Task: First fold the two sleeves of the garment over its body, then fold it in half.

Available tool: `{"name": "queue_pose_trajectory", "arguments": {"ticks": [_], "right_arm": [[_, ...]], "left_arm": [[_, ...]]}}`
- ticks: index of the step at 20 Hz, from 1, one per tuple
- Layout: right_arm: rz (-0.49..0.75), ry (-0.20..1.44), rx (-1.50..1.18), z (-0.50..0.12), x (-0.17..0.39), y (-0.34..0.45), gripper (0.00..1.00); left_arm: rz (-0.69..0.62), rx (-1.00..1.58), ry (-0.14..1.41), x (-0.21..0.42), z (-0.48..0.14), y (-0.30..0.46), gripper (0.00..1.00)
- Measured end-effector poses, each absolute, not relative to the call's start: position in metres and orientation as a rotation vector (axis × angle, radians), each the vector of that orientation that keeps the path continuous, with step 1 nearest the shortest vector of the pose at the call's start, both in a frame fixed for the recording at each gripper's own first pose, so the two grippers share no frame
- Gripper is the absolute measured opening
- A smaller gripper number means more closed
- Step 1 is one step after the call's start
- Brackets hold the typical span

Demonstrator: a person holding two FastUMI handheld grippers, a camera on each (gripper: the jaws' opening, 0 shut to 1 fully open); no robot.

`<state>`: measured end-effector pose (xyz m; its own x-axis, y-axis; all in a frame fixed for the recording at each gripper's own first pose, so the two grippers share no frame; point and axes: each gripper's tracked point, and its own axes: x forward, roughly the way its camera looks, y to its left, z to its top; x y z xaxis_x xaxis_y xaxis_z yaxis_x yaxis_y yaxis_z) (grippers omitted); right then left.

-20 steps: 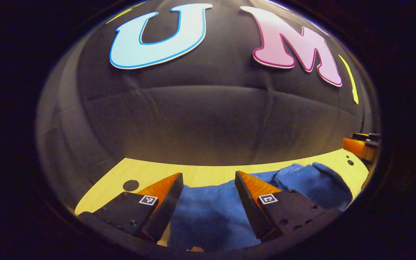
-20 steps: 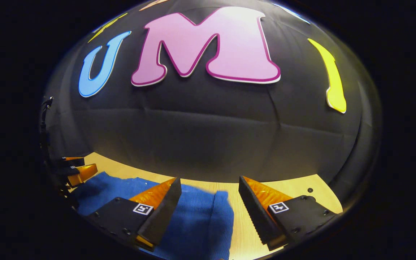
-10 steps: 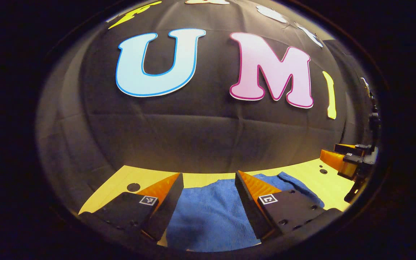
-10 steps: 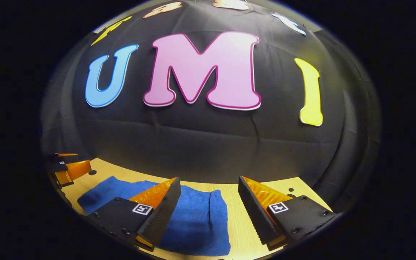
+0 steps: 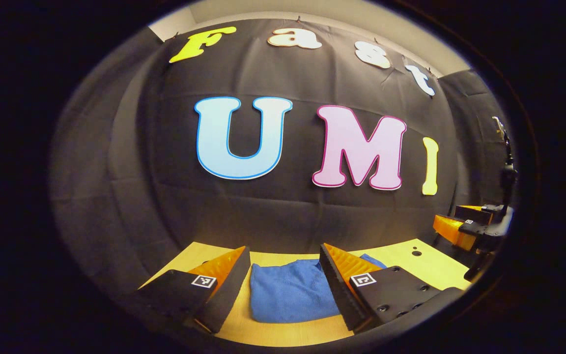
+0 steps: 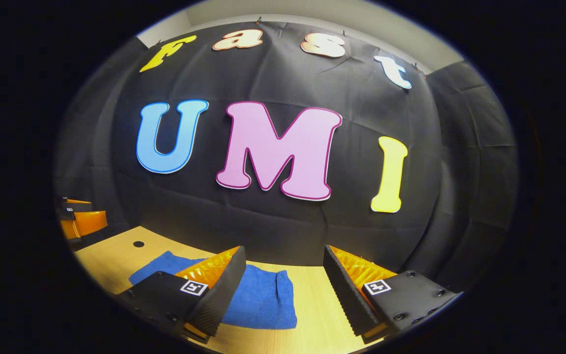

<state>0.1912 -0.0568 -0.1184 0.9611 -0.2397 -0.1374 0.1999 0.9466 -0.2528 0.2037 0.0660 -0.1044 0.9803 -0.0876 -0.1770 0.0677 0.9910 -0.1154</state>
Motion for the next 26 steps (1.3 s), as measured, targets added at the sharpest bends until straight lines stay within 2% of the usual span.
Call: {"name": "queue_pose_trajectory", "arguments": {"ticks": [8,9,10,11,13,14,16,17,18,20,21,23,26], "right_arm": [[-0.18,0.211,-0.221,-0.075,0.115,-0.021,0.99],[-0.163,0.231,-0.221,-0.075,0.104,-0.015,0.96],[-0.153,0.239,-0.224,-0.074,0.094,-0.011,0.99],[-0.146,0.238,-0.224,-0.07,0.086,-0.008,0.96],[-0.12,0.234,-0.21,-0.065,0.069,0.003,0.96],[-0.104,0.233,-0.198,-0.062,0.061,0.009,0.99],[-0.079,0.24,-0.172,-0.057,0.046,0.02,0.99],[-0.068,0.246,-0.161,-0.056,0.038,0.025,0.96],[-0.059,0.248,-0.156,-0.053,0.031,0.028,0.99],[-0.054,0.212,-0.145,-0.042,0.021,0.028,0.99],[-0.038,0.183,-0.129,-0.033,0.015,0.033,0.96],[0.003,0.147,-0.101,-0.02,0.01,0.041,0.99],[0.035,0.108,-0.096,-0.006,0.004,0.041,0.96]], "left_arm": [[-0.05,-0.125,0.258,0.1,-0.076,0.064,0.82],[-0.044,-0.122,0.279,0.088,-0.077,0.064,0.82],[-0.047,-0.124,0.291,0.079,-0.077,0.061,0.82],[-0.059,-0.124,0.297,0.07,-0.075,0.055,0.82],[-0.063,-0.111,0.289,0.052,-0.07,0.046,0.82],[-0.067,-0.104,0.285,0.041,-0.071,0.041,0.82],[-0.074,-0.084,0.278,0.023,-0.068,0.034,0.82],[-0.072,-0.071,0.275,0.014,-0.066,0.031,0.82],[-0.068,-0.059,0.263,0.007,-0.063,0.03,0.82],[-0.063,-0.053,0.238,-0.007,-0.055,0.024,0.82],[-0.064,-0.059,0.223,-0.013,-0.051,0.02,0.81],[-0.054,-0.063,0.176,-0.022,-0.036,0.013,0.82],[-0.044,-0.039,0.069,-0.026,-0.019,0.005,0.82]]}}
